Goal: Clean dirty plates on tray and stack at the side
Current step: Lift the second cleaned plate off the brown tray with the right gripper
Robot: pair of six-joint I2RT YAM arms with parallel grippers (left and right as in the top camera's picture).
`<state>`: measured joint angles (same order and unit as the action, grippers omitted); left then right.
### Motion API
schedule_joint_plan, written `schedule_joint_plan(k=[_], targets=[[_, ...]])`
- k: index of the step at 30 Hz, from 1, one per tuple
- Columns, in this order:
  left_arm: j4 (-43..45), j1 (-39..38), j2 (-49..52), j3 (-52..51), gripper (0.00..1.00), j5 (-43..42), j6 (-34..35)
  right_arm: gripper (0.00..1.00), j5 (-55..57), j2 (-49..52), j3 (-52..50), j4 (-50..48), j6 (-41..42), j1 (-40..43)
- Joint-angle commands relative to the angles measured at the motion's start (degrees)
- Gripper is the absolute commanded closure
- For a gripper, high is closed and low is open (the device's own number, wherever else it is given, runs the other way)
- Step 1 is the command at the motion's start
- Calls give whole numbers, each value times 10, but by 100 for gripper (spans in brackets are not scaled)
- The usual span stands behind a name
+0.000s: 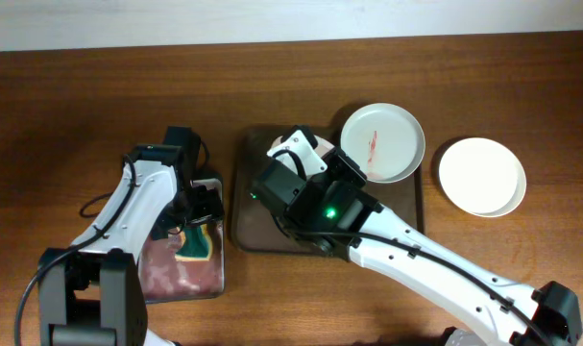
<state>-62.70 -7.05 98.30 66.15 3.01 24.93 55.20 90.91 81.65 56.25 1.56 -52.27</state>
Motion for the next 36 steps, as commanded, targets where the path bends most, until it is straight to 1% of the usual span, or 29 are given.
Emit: schedule_joint_plan(k=[1, 13, 16, 20, 36], targets=[[1, 2, -5, -1, 0, 0, -1, 96, 57, -17, 13, 4, 2, -7], [1, 2, -5, -1, 1, 0, -1, 96, 77, -17, 13, 5, 4, -7], [1, 2, -5, -1, 1, 0, -1, 96, 119, -18, 13, 6, 4, -11], [1, 2, -5, -1, 1, 0, -1, 96, 177, -19, 13, 8, 3, -47], [1, 2, -5, -1, 1, 0, -1, 96, 179, -18, 13, 8, 3, -52]])
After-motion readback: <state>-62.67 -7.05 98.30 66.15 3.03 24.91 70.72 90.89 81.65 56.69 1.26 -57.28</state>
